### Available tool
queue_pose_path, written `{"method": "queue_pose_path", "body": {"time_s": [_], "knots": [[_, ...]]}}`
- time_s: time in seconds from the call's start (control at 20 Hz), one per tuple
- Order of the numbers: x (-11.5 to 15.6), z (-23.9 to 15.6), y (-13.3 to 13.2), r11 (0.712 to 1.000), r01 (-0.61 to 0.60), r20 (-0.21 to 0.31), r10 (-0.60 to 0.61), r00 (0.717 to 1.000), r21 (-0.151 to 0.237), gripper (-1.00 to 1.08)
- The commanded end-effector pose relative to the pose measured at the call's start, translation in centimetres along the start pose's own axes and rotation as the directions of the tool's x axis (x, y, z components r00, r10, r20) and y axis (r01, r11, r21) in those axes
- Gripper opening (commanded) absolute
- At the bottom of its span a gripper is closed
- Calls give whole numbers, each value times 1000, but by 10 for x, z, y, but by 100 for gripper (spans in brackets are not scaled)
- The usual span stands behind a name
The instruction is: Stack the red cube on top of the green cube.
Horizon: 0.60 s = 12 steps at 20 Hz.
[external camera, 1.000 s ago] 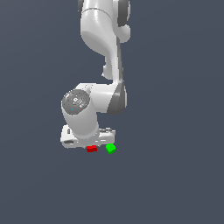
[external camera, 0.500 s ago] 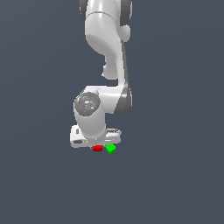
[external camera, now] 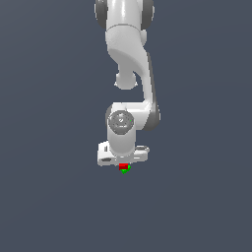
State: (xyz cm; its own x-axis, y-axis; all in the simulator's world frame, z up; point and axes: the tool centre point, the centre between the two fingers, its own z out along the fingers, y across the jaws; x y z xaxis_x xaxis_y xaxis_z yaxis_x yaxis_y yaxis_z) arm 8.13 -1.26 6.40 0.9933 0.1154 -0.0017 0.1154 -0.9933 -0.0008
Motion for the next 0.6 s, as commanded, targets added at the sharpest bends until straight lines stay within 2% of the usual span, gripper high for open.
{"method": "queue_pose_path", "body": {"time_s": [0.0, 0.05, 0.1, 0.55], "knots": [[0, 3, -5, 1000, -2, -2, 2, 1000, -1, -100], [-1, 4, -5, 1000, -2, -2, 2, 1000, -1, -100], [-1, 4, -5, 1000, -2, -2, 2, 1000, -1, 100], [-1, 4, -5, 1000, -2, -2, 2, 1000, -1, 100]]}}
